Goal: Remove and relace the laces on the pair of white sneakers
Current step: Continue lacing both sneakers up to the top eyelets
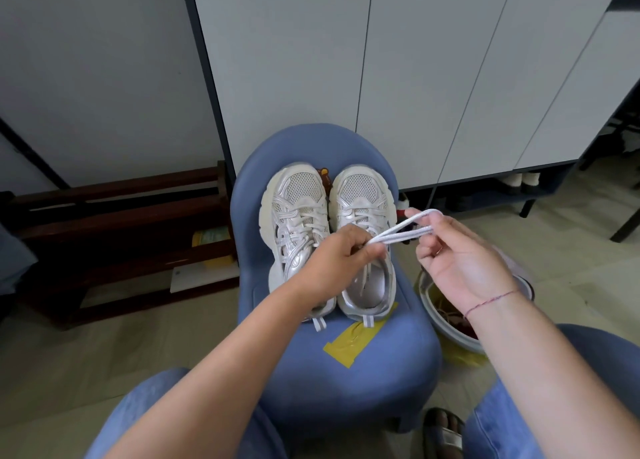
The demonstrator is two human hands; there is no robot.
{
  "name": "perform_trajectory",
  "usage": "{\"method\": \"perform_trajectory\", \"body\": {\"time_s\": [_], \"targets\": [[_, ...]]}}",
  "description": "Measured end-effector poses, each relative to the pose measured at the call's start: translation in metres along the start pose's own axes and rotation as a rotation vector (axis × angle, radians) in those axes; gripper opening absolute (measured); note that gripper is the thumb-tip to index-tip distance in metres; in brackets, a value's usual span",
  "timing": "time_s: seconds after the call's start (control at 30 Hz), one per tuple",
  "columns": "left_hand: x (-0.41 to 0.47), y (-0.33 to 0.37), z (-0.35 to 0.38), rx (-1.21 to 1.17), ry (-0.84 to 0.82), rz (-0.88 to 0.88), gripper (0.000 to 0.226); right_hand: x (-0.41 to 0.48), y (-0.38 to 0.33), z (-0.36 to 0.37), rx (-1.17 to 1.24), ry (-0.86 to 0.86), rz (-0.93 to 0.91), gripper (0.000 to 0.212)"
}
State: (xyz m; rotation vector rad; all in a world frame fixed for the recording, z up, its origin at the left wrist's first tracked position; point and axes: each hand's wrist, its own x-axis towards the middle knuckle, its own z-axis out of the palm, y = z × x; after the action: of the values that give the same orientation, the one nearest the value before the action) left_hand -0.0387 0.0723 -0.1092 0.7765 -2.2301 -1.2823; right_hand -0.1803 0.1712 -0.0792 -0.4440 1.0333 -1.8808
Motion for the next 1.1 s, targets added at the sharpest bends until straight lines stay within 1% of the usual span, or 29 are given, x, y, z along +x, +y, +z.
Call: {"method": "perform_trajectory", "body": {"time_s": [0.1,0.17,0.2,0.27,0.33,0.4,0.47,0.53,0.6,0.63,0.67,0.7,0.73,0.8,0.87,0.9,1.0,1.03,1.07,1.1], "targets": [[0.002,0.0,0.0,0.036,-0.007,0.019,0.023,0.0,0.004,0.003,0.122,-0.073,0.088,0.011],[0.002,0.001,-0.002,0.051,-0.005,0.017,0.021,-0.001,0.006,0.001,0.074,-0.112,0.07,0.013],[0.003,0.001,-0.004,0.064,0.001,0.017,0.021,-0.002,0.008,-0.001,0.001,-0.137,0.036,0.013],[0.004,0.0,-0.01,0.064,-0.008,-0.006,0.022,-0.005,0.012,-0.007,-0.249,-0.206,-0.05,0.014],[0.003,-0.001,-0.015,0.031,-0.041,-0.077,0.016,-0.007,0.017,-0.014,-0.61,-0.267,-0.125,0.014],[0.002,-0.004,-0.015,0.013,-0.088,-0.136,0.007,-0.004,0.023,-0.021,-0.928,-0.284,-0.142,0.02],[0.002,-0.004,-0.011,0.019,-0.113,-0.15,0.007,0.0,0.028,-0.027,-1.103,-0.253,-0.117,0.022],[0.003,-0.004,-0.009,-0.007,-0.12,-0.141,0.01,0.003,0.033,-0.027,-1.111,-0.162,-0.109,0.03],[0.001,-0.001,-0.008,-0.004,-0.134,-0.092,0.012,0.003,0.037,-0.023,-0.94,-0.076,-0.037,0.036],[0.001,0.001,-0.008,0.065,-0.132,-0.036,0.015,0.002,0.04,-0.019,-0.864,-0.039,-0.003,0.039],[0.0,0.0,-0.007,0.147,-0.128,0.034,0.02,0.002,0.043,-0.016,-0.841,-0.004,-0.003,0.049],[0.0,-0.002,-0.005,0.227,-0.131,0.101,0.021,0.002,0.046,-0.014,-0.857,0.033,-0.028,0.06],[-0.001,-0.004,-0.004,0.295,-0.144,0.148,0.02,0.001,0.048,-0.011,-0.889,0.069,-0.064,0.063],[-0.002,-0.007,0.0,0.433,-0.188,0.177,0.02,0.001,0.053,-0.007,-0.929,0.166,-0.152,0.051],[-0.005,-0.004,0.001,0.578,-0.244,0.162,0.023,0.001,0.057,-0.004,-0.95,0.24,-0.185,0.042],[-0.006,-0.004,0.0,0.611,-0.272,0.137,0.026,0.002,0.06,-0.003,-0.957,0.269,-0.185,0.039],[-0.007,-0.002,-0.011,0.549,-0.366,0.091,0.051,0.006,0.067,-0.003,-0.917,0.31,-0.186,0.03],[-0.006,-0.002,-0.017,0.496,-0.382,0.096,0.051,0.006,0.069,-0.003,-0.905,0.317,-0.18,0.027],[-0.005,-0.003,-0.022,0.421,-0.382,0.11,0.044,0.007,0.07,-0.003,-0.899,0.314,-0.179,0.025],[-0.004,-0.004,-0.027,0.33,-0.345,0.117,0.034,0.007,0.071,-0.003,-0.892,0.309,-0.184,0.023]]}}
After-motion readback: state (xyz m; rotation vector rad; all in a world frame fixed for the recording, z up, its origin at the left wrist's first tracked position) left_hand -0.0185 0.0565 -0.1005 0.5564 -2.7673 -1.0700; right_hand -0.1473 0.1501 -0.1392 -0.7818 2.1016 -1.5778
